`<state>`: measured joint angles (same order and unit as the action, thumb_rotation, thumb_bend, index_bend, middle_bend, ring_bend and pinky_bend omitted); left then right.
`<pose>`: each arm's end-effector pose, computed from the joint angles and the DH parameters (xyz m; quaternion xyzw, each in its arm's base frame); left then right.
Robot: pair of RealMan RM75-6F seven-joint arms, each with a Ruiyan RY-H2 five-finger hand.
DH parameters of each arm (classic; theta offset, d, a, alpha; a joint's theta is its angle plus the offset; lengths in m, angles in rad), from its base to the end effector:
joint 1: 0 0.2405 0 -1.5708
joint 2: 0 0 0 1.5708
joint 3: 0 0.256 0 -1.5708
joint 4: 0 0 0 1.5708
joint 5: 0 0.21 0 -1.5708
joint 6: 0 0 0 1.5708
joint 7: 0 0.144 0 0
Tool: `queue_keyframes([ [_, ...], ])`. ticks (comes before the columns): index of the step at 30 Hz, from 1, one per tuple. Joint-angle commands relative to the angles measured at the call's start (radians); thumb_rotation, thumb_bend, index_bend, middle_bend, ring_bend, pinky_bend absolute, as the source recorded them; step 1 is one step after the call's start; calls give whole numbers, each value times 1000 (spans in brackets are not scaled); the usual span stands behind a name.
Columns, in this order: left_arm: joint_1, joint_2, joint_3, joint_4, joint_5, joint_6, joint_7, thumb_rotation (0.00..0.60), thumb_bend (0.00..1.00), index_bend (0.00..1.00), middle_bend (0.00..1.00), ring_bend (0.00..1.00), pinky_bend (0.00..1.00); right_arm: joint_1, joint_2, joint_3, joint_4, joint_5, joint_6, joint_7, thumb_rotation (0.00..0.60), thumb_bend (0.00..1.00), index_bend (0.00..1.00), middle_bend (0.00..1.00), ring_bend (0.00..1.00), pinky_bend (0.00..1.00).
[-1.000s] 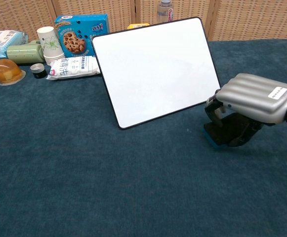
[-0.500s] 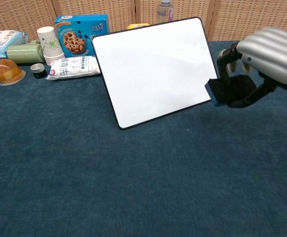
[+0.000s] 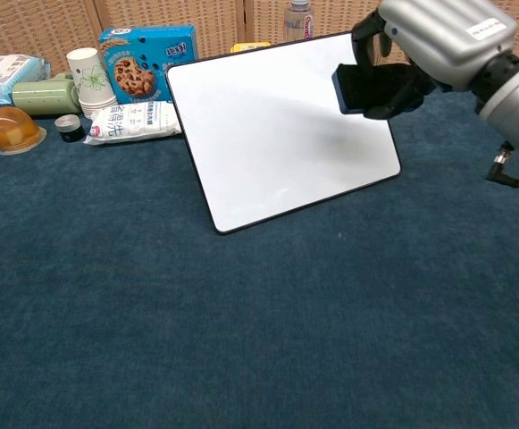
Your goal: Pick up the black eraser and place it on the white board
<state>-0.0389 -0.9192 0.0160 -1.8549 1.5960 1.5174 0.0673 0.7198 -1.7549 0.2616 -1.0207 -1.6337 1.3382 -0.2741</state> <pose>-0.2741 0.1512 0.1895 -0.6236 -0.3832 -0.3759 0.5682 -0.1293 -0.3659 0.0060 0.6938 -0.0999 0.5066 0.5020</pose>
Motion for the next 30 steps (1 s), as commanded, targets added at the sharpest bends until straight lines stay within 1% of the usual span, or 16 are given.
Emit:
queue_keyframes([
  [1, -1, 2, -2, 1, -3, -1, -6, 600, 83, 0, 0, 0, 65, 39, -36, 36, 9, 31, -21, -49, 600, 163, 605, 583, 498, 577],
  [5, -5, 4, -3, 2, -8, -8, -10, 600, 83, 0, 0, 0, 65, 79, -79, 69, 20, 61, -34, -106, 600, 163, 605, 583, 499, 578],
  [9, -11, 6, -2, 2, -13, -22, -10, 600, 82, 0, 0, 0, 66, 121, -134, 94, 72, 89, -46, -159, 600, 162, 605, 583, 503, 580],
  [13, -14, 5, -5, 5, -20, -27, -10, 600, 84, 0, 0, 0, 66, 154, -168, 119, 109, 121, -63, -186, 600, 162, 605, 583, 503, 580],
  [22, -26, 15, -13, 9, -37, -46, -36, 600, 83, 0, 0, 0, 65, 239, -235, 142, 201, 171, -121, -242, 600, 162, 605, 583, 503, 581],
  [30, -29, 27, -12, 17, -35, -48, -73, 600, 83, 0, 0, 0, 65, 271, -282, 137, 276, 194, -124, -220, 600, 163, 605, 583, 503, 583],
])
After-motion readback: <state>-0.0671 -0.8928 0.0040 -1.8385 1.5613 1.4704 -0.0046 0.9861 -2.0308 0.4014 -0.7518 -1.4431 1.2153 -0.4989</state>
